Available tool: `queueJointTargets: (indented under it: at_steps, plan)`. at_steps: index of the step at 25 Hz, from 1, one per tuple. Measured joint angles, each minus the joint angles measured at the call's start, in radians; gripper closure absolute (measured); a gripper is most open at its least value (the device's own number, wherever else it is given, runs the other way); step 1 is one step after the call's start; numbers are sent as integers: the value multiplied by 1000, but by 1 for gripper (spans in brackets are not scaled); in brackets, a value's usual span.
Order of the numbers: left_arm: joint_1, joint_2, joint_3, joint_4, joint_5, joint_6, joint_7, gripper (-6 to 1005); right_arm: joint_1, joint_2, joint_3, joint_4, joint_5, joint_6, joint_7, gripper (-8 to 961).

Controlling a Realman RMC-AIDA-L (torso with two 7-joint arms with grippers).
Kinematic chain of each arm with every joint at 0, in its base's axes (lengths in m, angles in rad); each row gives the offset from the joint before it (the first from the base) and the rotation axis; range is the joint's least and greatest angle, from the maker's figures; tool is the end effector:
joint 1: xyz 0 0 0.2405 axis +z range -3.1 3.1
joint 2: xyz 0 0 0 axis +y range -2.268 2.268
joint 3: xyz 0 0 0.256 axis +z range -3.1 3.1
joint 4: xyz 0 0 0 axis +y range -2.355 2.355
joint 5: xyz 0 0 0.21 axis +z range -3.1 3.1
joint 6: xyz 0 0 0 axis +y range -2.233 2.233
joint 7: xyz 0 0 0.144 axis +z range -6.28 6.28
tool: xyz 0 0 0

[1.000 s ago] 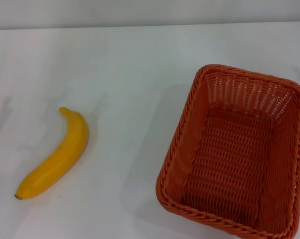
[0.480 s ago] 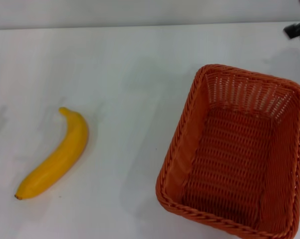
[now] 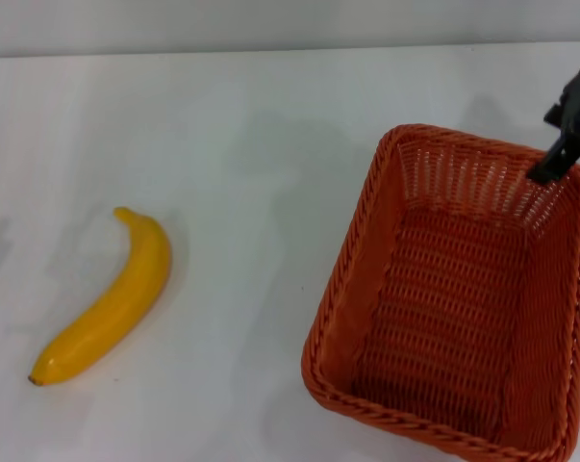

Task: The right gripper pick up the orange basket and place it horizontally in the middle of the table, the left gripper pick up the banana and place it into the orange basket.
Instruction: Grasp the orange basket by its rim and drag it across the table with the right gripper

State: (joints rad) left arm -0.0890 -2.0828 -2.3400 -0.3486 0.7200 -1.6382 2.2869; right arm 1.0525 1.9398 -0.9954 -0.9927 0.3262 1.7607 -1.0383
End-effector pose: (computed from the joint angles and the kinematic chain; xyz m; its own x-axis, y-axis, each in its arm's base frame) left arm -0.3615 0.2210 0.0846 0.3677 -0.2959 0.8816 0.8571 -0.2600 -0.4447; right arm 0.1376 0.4264 0.0768 0.8007 -0.4048 0.4416 -0.2650 -0.9005 -0.3449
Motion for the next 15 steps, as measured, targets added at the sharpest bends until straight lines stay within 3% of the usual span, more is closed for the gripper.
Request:
queueJointTargets:
  at_steps: [10, 15]
  plan:
    - [10, 0, 0, 3, 0, -13, 5, 134, 81, 67, -62, 114, -102, -129, 11, 94]
    - [10, 0, 0, 3, 4, -18, 1, 136, 148, 71, -91, 245, -106, -215, 19, 94]
